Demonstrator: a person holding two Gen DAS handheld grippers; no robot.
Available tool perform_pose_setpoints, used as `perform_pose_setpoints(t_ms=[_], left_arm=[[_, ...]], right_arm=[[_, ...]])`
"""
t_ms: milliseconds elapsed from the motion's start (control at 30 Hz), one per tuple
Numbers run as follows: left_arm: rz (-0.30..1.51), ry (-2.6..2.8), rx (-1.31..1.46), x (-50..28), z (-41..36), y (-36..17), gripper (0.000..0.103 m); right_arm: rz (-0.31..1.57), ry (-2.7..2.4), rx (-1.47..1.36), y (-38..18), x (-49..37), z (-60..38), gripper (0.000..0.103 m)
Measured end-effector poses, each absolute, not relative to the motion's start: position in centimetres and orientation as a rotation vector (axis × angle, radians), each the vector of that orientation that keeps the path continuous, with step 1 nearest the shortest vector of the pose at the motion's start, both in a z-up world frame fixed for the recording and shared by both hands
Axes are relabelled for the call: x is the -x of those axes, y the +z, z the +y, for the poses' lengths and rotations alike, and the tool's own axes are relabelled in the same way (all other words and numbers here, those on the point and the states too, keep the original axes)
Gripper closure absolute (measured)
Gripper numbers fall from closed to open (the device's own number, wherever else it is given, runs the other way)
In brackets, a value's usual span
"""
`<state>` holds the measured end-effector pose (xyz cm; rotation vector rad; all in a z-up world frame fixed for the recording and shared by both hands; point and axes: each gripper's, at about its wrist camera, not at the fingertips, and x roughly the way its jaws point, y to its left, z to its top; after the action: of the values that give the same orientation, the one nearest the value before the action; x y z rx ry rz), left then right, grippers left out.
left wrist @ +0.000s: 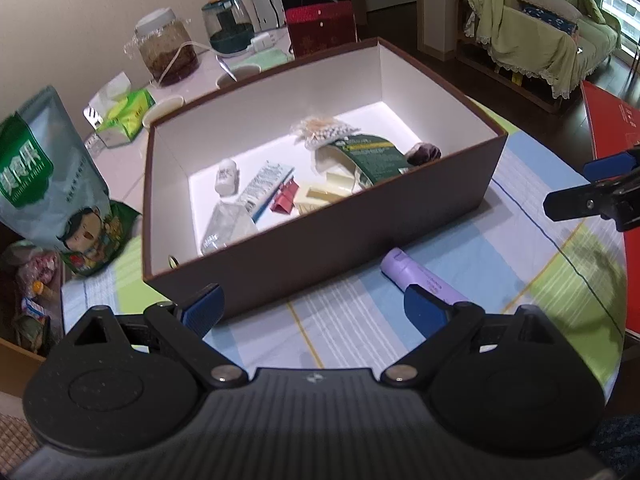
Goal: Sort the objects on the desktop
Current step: 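Move the left gripper down over the purple tube while the right moves toward the green tube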
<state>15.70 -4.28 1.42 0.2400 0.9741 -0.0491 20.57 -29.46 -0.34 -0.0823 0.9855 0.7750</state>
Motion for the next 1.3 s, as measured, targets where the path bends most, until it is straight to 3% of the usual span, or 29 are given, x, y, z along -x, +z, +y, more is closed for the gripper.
perform_pose_setpoints(t_ms=[467,933,1300], left_arm=[[1.094,-0.130,-0.104,-16.4,-4.9,-4.4,0.008],[1.090,-0.122,-0.065,-20.4,-8.2,-8.0,0.010],[1.087,-0.108,-0.071,-22.2,-8.6,-10.0,0.035]], right_arm=[[1.086,0.722,0.109,-4.2,-22.0,-30.2,0.000],[1.164,0.658,0.087,-6.5,-24.5,-31.8,0.000],[1.184,0.662,0.084,-7.1,-25.2,-31.5,0.000]])
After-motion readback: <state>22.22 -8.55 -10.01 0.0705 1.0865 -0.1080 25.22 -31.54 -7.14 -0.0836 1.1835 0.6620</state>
